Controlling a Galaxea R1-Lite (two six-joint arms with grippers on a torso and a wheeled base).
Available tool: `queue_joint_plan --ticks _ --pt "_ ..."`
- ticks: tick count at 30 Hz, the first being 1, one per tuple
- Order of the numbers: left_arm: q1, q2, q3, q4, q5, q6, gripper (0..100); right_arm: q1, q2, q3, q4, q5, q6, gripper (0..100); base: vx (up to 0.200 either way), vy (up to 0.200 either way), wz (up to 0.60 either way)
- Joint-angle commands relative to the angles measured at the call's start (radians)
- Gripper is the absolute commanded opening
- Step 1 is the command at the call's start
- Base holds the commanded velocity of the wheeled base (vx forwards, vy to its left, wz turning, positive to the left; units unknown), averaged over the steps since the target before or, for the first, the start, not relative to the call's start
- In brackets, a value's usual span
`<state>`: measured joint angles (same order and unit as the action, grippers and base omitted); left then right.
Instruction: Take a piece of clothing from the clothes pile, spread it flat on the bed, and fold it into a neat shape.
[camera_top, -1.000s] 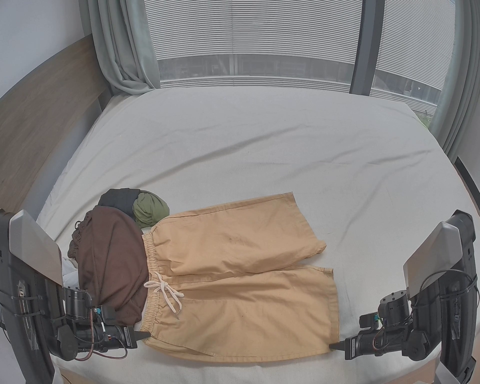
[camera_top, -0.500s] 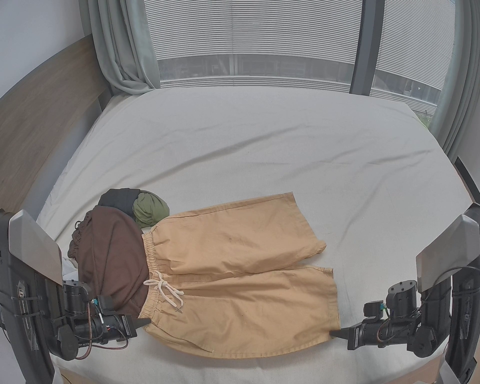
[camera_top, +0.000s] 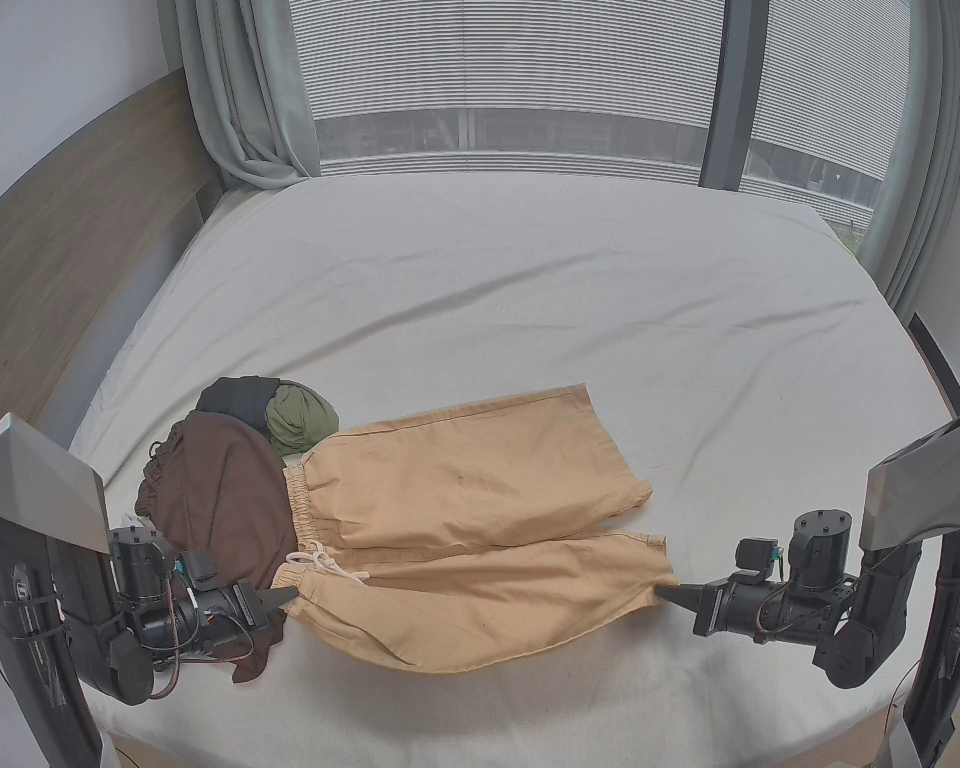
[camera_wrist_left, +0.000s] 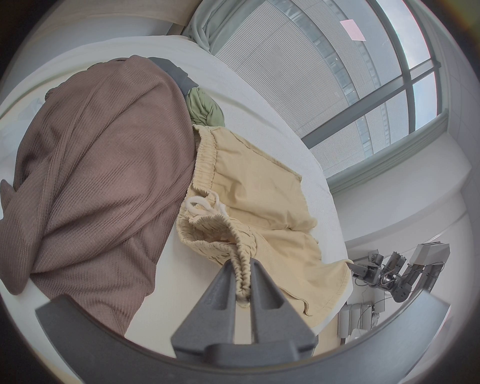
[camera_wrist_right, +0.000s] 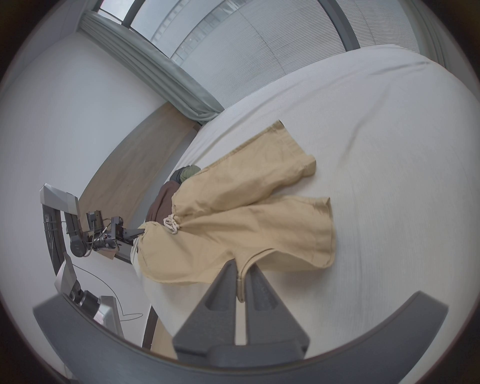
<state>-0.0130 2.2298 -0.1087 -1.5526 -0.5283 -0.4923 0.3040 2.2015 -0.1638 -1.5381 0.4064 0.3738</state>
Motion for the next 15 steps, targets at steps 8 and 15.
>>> queue_joint_plan --ticks 8,15 --pt "-0.001 -0.075 -0.042 0.0 0.002 -0.106 0 -0.008 -0.02 -0.117 0.01 0.0 0.017 0 0.0 0.0 0.0" --pt "-0.001 -0.079 -0.055 0.0 0.004 -0.13 0 -0.033 -0.057 -0.194 0.067 0.0 0.05 0 0.0 0.0 0.0"
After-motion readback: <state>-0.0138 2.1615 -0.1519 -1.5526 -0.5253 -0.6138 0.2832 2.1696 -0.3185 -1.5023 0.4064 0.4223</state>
